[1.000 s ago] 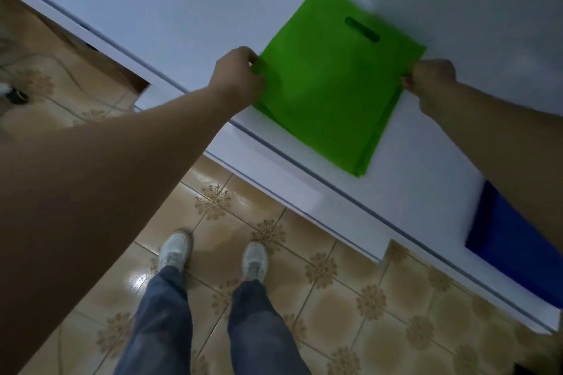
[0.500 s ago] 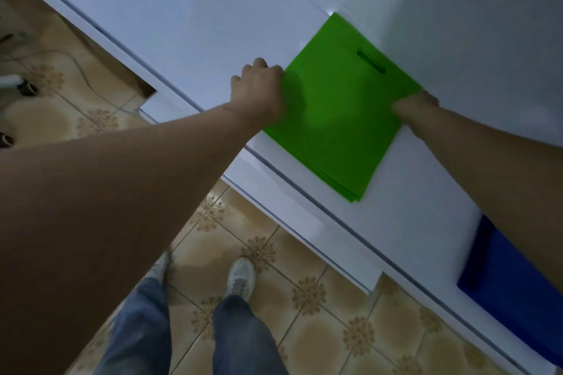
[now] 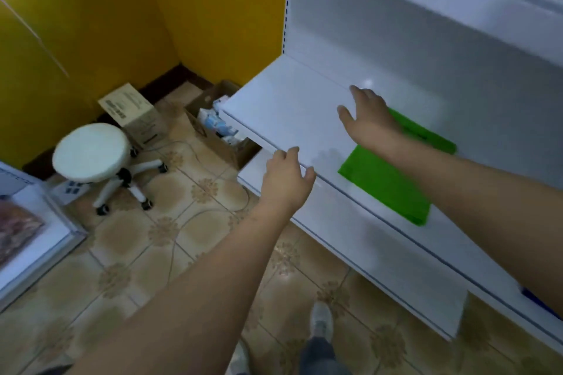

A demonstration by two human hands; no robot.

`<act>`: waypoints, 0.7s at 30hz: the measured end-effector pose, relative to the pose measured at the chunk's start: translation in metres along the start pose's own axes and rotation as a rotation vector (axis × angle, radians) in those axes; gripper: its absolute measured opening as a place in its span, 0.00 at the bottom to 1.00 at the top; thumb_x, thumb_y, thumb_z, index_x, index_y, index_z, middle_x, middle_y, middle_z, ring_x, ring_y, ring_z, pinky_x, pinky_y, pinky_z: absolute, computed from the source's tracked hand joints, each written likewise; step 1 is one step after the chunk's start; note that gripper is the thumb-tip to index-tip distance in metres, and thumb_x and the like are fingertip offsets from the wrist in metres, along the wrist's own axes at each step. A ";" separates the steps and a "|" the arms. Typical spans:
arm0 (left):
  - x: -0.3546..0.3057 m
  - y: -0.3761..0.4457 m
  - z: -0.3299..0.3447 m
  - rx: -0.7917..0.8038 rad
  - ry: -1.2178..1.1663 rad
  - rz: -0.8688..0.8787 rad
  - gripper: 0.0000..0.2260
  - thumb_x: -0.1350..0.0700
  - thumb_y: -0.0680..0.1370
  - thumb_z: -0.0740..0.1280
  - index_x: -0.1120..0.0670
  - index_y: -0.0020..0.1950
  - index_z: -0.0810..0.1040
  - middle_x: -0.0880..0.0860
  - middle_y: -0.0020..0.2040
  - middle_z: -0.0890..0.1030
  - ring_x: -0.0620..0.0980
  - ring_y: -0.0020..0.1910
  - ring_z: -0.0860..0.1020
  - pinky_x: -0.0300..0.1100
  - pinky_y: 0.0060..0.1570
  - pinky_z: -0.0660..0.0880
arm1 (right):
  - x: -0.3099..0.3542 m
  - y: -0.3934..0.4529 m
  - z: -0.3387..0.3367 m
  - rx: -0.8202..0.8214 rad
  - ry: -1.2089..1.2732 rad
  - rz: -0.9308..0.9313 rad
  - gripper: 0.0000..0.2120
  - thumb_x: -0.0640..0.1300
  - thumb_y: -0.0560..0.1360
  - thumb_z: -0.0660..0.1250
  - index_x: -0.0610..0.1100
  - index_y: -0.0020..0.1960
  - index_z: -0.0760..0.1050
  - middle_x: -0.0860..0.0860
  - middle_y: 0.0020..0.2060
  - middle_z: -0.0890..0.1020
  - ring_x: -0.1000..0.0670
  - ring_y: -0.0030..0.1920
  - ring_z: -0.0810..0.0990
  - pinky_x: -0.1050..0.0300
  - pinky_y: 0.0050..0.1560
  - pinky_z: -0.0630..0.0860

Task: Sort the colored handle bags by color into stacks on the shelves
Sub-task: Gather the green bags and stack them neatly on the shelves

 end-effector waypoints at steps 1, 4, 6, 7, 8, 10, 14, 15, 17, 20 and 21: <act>0.005 -0.011 -0.021 -0.020 0.009 0.004 0.25 0.48 0.81 0.60 0.55 0.76 0.62 0.59 0.71 0.65 0.61 0.69 0.65 0.54 0.65 0.67 | 0.032 -0.007 -0.008 0.006 0.006 -0.054 0.29 0.54 0.82 0.54 0.40 0.77 0.56 0.41 0.73 0.64 0.40 0.72 0.62 0.48 0.71 0.62; 0.018 -0.039 -0.083 -0.078 0.036 0.030 0.25 0.47 0.81 0.60 0.55 0.76 0.62 0.58 0.70 0.67 0.60 0.68 0.66 0.52 0.63 0.68 | 0.123 -0.032 -0.041 -0.017 -0.024 -0.251 0.28 0.55 0.82 0.53 0.42 0.78 0.56 0.43 0.74 0.64 0.43 0.72 0.63 0.50 0.71 0.61; 0.022 -0.052 -0.126 -0.129 0.028 0.049 0.24 0.47 0.81 0.60 0.54 0.75 0.63 0.57 0.69 0.68 0.59 0.67 0.67 0.52 0.62 0.68 | 0.176 -0.048 -0.072 -0.073 -0.053 -0.369 0.27 0.55 0.82 0.53 0.43 0.78 0.57 0.45 0.74 0.65 0.45 0.72 0.63 0.51 0.70 0.62; 0.022 -0.057 -0.148 -0.157 0.020 0.058 0.24 0.47 0.81 0.60 0.54 0.75 0.64 0.57 0.69 0.68 0.58 0.67 0.67 0.51 0.62 0.68 | 0.199 -0.055 -0.089 -0.117 -0.071 -0.426 0.27 0.54 0.82 0.53 0.44 0.78 0.57 0.46 0.73 0.66 0.45 0.72 0.64 0.51 0.69 0.63; 0.021 -0.061 -0.168 -0.183 0.020 0.069 0.24 0.47 0.81 0.60 0.55 0.75 0.64 0.57 0.69 0.69 0.58 0.67 0.67 0.51 0.62 0.68 | 0.219 -0.060 -0.107 -0.163 -0.090 -0.474 0.26 0.54 0.82 0.54 0.44 0.77 0.58 0.46 0.73 0.67 0.45 0.71 0.65 0.51 0.68 0.64; 0.015 -0.064 -0.205 -0.234 0.029 0.095 0.23 0.47 0.81 0.60 0.54 0.74 0.66 0.57 0.68 0.69 0.57 0.66 0.67 0.51 0.61 0.68 | 0.244 -0.065 -0.142 -0.234 -0.109 -0.524 0.26 0.54 0.82 0.55 0.44 0.77 0.59 0.46 0.71 0.68 0.45 0.70 0.66 0.51 0.67 0.65; -0.015 -0.056 -0.264 -0.304 0.022 0.147 0.23 0.46 0.81 0.60 0.54 0.74 0.65 0.57 0.68 0.68 0.58 0.65 0.68 0.54 0.62 0.70 | 0.246 -0.054 -0.210 -0.359 -0.121 -0.467 0.26 0.54 0.82 0.55 0.42 0.76 0.61 0.43 0.71 0.69 0.43 0.71 0.65 0.48 0.70 0.63; -0.025 -0.051 -0.276 -0.323 0.016 0.164 0.23 0.46 0.82 0.60 0.53 0.74 0.65 0.56 0.69 0.68 0.58 0.65 0.67 0.53 0.62 0.70 | 0.241 -0.048 -0.226 -0.391 -0.116 -0.429 0.26 0.53 0.82 0.56 0.41 0.75 0.61 0.42 0.71 0.68 0.43 0.71 0.65 0.48 0.70 0.63; -0.047 -0.039 -0.296 -0.352 0.006 0.207 0.22 0.47 0.82 0.60 0.53 0.74 0.65 0.56 0.69 0.68 0.57 0.66 0.67 0.51 0.62 0.69 | 0.225 -0.033 -0.253 -0.435 -0.101 -0.336 0.26 0.52 0.82 0.57 0.40 0.76 0.61 0.41 0.72 0.67 0.42 0.72 0.64 0.49 0.71 0.61; -0.078 -0.012 -0.316 -0.386 0.016 0.269 0.22 0.47 0.82 0.60 0.53 0.74 0.66 0.56 0.67 0.69 0.58 0.65 0.68 0.51 0.61 0.70 | 0.193 -0.001 -0.280 -0.452 -0.076 -0.185 0.28 0.52 0.81 0.57 0.38 0.76 0.60 0.40 0.72 0.66 0.41 0.72 0.63 0.48 0.71 0.61; -0.087 -0.002 -0.322 -0.402 0.016 0.287 0.21 0.47 0.82 0.60 0.53 0.73 0.66 0.56 0.67 0.70 0.57 0.65 0.68 0.52 0.61 0.70 | 0.183 0.011 -0.287 -0.455 -0.069 -0.145 0.28 0.53 0.81 0.58 0.38 0.75 0.60 0.39 0.72 0.66 0.40 0.71 0.63 0.47 0.70 0.62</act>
Point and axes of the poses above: each hand's wrist, its own y-axis towards the middle knuckle, its own z-axis out of the palm, x = y × z, the point moved 8 cm from there along y, towards the middle knuckle
